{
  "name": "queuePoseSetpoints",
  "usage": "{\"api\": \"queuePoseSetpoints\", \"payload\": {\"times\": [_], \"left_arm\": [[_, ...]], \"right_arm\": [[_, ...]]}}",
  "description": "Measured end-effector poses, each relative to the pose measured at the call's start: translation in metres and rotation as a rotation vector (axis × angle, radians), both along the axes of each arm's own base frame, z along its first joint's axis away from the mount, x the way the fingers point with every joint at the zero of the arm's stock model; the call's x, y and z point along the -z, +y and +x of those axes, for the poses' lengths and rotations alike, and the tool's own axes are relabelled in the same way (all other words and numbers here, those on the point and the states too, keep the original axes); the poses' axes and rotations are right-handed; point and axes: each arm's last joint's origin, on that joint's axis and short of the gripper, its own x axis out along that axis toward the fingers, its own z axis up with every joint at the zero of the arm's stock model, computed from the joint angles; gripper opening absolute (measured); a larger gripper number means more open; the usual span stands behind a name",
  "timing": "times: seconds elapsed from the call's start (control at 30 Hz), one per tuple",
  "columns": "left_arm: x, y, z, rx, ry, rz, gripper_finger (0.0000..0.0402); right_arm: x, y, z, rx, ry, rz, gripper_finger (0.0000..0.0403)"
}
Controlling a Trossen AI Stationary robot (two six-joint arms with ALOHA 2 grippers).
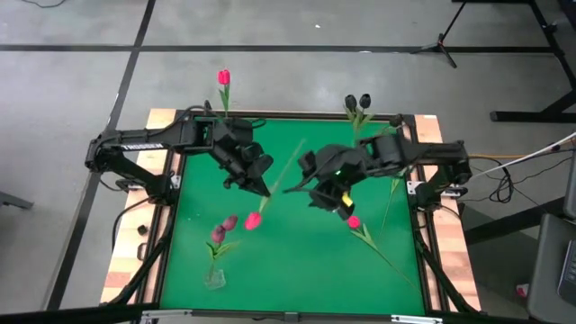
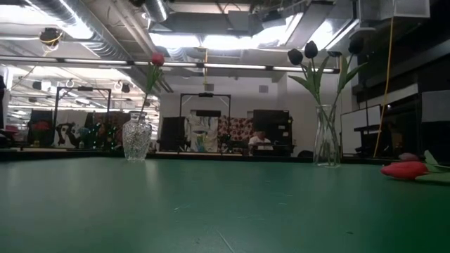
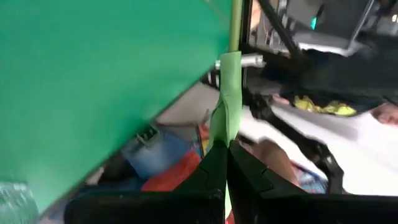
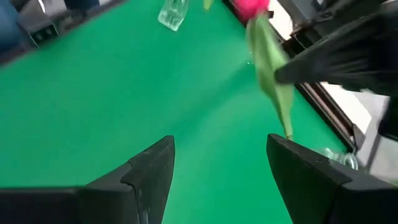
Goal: Sort flowers into vase by color
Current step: Put the left pink flower into the top left transparent vase
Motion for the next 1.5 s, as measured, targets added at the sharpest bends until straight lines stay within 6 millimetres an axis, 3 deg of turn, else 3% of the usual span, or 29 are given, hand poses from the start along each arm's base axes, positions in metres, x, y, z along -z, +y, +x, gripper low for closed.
{"api": "queuePoseSetpoints", "payload": {"times": [0.13, 0.43, 0.8, 1.2, 1.5], "left_arm": [[0.000, 0.000, 0.000, 0.003, 0.004, -0.014, 0.0000], [0.001, 0.002, 0.001, -0.029, -0.006, 0.044, 0.0000], [0.001, 0.002, 0.001, -0.041, -0.014, 0.081, 0.0000], [0.000, 0.003, 0.002, -0.075, -0.017, 0.082, 0.0000], [-0.001, 0.003, 0.003, -0.080, -0.032, 0.076, 0.0000]], "right_arm": [[0.017, 0.002, 0.013, -0.002, -0.029, -0.036, 0.0253], [0.032, 0.002, 0.034, 0.038, -0.176, -0.061, 0.0253], [0.037, 0.000, 0.038, 0.047, -0.206, -0.103, 0.0250], [0.038, -0.010, 0.039, 0.028, -0.203, -0.151, 0.0164], [0.038, -0.015, 0.040, 0.010, -0.205, -0.179, 0.0140]]}}
